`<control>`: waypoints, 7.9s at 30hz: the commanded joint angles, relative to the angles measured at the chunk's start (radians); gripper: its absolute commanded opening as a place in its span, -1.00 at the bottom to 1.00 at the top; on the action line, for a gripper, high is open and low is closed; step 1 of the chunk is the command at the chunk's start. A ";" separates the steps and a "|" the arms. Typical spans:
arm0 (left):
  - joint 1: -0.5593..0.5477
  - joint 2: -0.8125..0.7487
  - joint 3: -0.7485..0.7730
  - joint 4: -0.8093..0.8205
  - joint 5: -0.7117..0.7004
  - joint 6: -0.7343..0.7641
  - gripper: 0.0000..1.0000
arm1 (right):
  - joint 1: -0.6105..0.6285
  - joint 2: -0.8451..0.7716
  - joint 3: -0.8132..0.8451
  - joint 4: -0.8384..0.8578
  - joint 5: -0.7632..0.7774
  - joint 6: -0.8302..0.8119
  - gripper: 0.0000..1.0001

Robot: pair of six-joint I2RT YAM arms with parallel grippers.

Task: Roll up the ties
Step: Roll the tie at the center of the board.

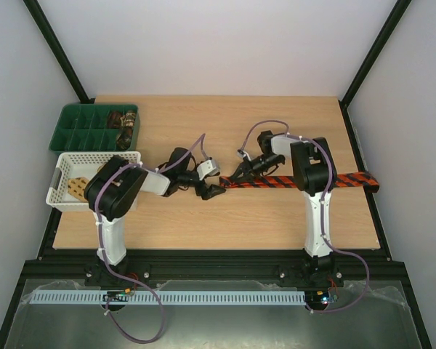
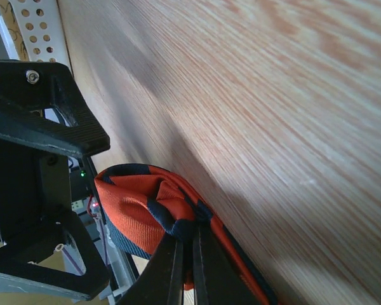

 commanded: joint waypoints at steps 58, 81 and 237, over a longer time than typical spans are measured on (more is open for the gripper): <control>-0.054 0.032 -0.190 0.241 0.032 0.064 0.01 | 0.052 -0.027 -0.198 0.028 0.286 -0.050 -0.97; -0.130 0.118 -0.090 0.203 -0.135 0.080 -0.15 | 0.053 -0.043 -0.236 0.059 0.251 -0.046 -0.97; -0.093 -0.001 -0.147 0.050 -0.135 0.104 0.24 | -0.001 -0.141 -0.232 -0.084 0.153 -0.029 -0.97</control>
